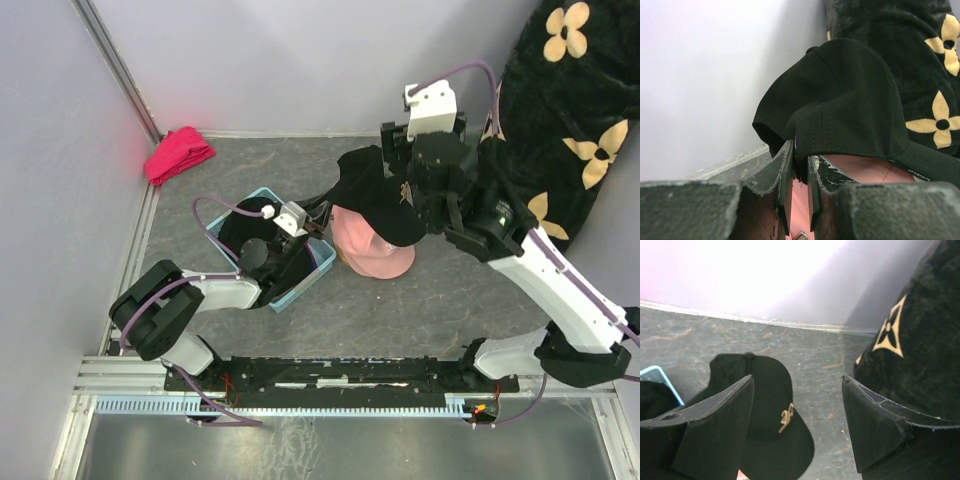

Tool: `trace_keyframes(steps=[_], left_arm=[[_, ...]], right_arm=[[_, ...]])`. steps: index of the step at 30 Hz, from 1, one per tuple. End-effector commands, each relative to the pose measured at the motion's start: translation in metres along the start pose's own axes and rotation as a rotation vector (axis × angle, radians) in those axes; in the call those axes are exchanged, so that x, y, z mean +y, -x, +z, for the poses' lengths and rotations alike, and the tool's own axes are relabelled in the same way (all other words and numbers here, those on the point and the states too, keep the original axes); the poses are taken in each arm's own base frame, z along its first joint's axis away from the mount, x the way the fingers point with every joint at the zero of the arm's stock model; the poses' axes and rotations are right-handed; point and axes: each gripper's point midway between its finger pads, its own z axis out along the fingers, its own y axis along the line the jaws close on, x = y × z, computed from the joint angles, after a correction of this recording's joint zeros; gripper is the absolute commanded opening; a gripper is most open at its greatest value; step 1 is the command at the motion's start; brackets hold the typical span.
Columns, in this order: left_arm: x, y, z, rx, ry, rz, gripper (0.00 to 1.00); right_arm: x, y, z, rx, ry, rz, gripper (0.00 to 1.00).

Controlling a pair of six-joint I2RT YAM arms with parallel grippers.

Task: Stack the hats
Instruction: Stack the hat on the hat.

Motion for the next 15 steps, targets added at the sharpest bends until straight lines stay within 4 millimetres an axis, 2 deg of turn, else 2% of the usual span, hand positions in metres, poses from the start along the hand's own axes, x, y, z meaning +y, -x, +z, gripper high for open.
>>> trace_keyframes(steps=[1,6,15], left_arm=[[-0.007,0.027,0.002,-0.117,-0.043,0.095,0.23],[-0.007,0.026,0.003,-0.114,-0.054,0.131,0.23],[-0.01,0.026,0.004,-0.117,-0.071,0.152,0.23]], right_arm=[[0.022,-0.004,0.014,0.099,0.115,0.1,0.78],[0.037,-0.02,0.036,0.199,0.15,0.134,0.78],[0.051,-0.048,0.055,0.295,0.164,0.135,0.76]])
